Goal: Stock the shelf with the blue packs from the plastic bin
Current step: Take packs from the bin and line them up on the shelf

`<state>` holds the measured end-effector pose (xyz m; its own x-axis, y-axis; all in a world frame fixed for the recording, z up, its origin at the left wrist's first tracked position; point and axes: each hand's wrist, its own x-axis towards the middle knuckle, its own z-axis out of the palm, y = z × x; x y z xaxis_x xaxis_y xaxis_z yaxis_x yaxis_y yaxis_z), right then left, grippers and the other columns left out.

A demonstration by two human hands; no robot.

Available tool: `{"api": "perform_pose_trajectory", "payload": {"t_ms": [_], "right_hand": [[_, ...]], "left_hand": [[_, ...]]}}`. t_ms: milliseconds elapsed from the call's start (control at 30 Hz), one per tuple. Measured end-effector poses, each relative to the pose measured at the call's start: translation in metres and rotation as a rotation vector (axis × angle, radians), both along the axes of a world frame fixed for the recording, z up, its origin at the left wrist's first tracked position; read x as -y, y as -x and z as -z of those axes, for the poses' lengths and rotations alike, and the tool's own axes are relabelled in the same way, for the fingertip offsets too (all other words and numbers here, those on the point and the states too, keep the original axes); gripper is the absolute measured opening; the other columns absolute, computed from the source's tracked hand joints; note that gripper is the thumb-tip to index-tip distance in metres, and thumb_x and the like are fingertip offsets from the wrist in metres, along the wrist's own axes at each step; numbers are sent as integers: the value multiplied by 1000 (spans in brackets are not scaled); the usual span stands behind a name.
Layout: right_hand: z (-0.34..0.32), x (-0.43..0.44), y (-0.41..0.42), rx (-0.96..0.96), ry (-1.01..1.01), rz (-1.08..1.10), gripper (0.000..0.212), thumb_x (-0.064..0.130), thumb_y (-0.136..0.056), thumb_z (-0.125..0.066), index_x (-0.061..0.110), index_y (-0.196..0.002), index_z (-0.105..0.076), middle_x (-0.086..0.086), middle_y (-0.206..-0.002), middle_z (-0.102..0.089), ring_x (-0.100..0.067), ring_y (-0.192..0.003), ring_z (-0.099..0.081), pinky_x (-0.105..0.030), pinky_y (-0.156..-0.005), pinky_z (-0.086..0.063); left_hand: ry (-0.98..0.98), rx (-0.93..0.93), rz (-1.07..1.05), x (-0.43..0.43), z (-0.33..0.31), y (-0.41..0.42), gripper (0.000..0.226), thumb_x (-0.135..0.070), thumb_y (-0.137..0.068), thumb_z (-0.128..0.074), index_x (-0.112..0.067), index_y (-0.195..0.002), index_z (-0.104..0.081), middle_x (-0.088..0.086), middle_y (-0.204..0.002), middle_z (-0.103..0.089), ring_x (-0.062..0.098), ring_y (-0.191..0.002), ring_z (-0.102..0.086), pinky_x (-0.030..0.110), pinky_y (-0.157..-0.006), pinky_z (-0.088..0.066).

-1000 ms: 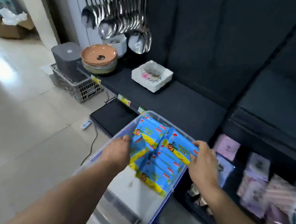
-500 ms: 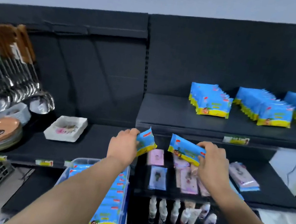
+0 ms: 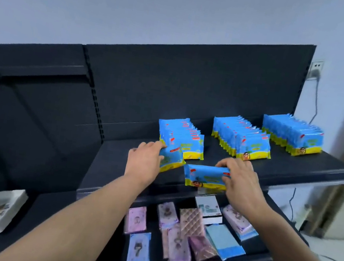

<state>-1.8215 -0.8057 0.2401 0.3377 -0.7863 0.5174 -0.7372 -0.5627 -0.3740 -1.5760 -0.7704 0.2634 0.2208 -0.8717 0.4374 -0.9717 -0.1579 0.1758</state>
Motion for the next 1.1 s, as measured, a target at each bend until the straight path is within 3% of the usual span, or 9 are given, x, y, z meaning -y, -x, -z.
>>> {"api": "perform_pose_trajectory", "payload": {"t_ms": [267, 633, 767, 967, 1100], "right_hand": [[-1, 86, 33, -33, -92, -167, 24, 10, -91, -56, 28, -105, -51, 16, -102, -44, -9, -94, -33, -34, -86, -37], [7, 133, 23, -27, -171, -286, 24, 11, -92, -54, 29, -107, -51, 17, -103, -44, -8, -93, -33, -28, -87, -35], [7, 140, 8, -21, -179, -317, 24, 11, -92, -55, 27, -110, -53, 14, -106, -44, -10, -100, -39, -27, -89, -39], [15, 147, -35, -22, -126, -313, 26, 12, -89, -59, 25, -112, -53, 5, -112, -47, -15, -103, -43, -32, -87, -44], [23, 143, -63, -13, -35, -226, 37, 7, -83, -65, 24, -114, -55, 2, -114, -47, -19, -105, -42, -33, -81, -39]], "left_hand": [[-122, -87, 9, 95, 4, 42, 30, -25, -94, -54, -29, -123, -56, 0, -120, -60, 18, -118, -44, 36, -99, -33], [-103, 43, -93, 151, 3, 38, 27, -37, -88, -63, -32, -115, -62, -8, -113, -57, 16, -113, -41, 33, -94, -38], [-5, -64, -111, 153, 8, 33, 32, -39, -83, -68, -27, -111, -60, -8, -113, -53, 15, -109, -43, 32, -88, -42], [165, -245, -186, 114, 24, 9, 22, -17, -98, -43, -17, -117, -55, -1, -120, -54, 21, -109, -46, 41, -89, -45], [124, -449, -237, 90, 45, -7, 27, -21, -100, -43, -15, -124, -52, 0, -123, -54, 16, -113, -50, 28, -93, -42]]}}
